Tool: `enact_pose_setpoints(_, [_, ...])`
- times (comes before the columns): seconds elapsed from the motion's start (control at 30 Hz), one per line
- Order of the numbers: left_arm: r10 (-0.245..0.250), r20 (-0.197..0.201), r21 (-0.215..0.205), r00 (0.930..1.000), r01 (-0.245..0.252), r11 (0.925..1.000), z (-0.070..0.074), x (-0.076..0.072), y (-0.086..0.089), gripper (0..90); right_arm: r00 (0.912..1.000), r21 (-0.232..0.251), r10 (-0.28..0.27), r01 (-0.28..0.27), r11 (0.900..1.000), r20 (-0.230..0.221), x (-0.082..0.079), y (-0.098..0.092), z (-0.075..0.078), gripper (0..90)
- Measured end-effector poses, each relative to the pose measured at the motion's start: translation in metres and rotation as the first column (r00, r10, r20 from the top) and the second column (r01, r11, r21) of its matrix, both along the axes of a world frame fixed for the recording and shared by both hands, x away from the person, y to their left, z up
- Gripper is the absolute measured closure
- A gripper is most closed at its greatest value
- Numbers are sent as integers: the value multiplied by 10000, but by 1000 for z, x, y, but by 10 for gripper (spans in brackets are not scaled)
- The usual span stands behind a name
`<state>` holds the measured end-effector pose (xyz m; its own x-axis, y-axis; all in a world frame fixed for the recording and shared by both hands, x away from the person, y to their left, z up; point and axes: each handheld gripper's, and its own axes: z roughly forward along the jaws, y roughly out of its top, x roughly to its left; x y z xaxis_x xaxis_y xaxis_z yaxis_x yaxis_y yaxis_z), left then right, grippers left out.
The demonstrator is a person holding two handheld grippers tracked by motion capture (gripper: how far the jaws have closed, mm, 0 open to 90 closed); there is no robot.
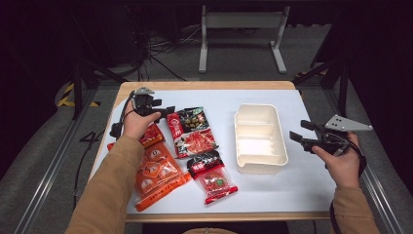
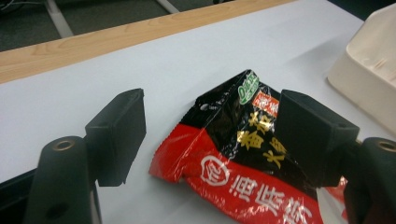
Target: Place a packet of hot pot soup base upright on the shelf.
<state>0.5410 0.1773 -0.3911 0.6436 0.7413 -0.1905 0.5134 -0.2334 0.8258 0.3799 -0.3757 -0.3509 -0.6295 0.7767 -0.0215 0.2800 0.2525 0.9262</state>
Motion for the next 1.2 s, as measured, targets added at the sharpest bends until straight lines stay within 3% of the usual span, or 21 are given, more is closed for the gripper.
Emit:
enact_pose_setpoints(0.07, [12, -70, 176, 10000, -11, 9998, -1, 3, -3, 254, 10000, 3, -22, 22, 10000, 47, 0, -1, 0, 345])
enact_pose_setpoints(0.27, [189, -4, -81, 9998, -189, 9998, -6, 10, -4, 293, 10000, 62, -85, 85, 9999, 25, 1, -1, 0, 343])
enact_pose_setpoints(0.4, [276, -682, 60, 9973, -273, 9996, -15, 13, -5, 279, 10000, 37, -38, 38, 10000, 19, 2, 2, 1, 343])
enact_pose_setpoints(0.63, [72, -1372, 453, 9905, -10, 9990, -28, 15, -15, 245, 10000, -121, -10, 10, 9999, 2, 3, 5, 0, 343])
enact_pose_setpoints(0.77, [17, -1660, 641, 9861, 90, 9979, -34, 15, -19, 274, 10000, -143, -33, 33, 9999, -25, 3, 6, 0, 342])
enact_pose_setpoints(0.83, [45, -1643, 742, 9864, 78, 9972, -37, 14, -21, 273, 10000, -152, -47, 46, 9999, -24, 3, 6, -1, 339])
enact_pose_setpoints(0.93, [140, -1679, 499, 9857, -57, 9987, -43, 13, -21, 274, 10000, -181, -65, 64, 9998, -14, 3, 6, -1, 336])
enact_pose_setpoints(1.0, [132, -1625, 678, 9866, -22, 9977, -47, 13, -22, 278, 10000, -205, -69, 68, 9998, -32, 3, 6, -1, 328])
enact_pose_setpoints(1.2, [218, -2080, 671, 9779, -80, 9977, -51, 12, -20, 336, 9999, -168, -104, 102, 9998, -83, 4, 7, -2, 317])
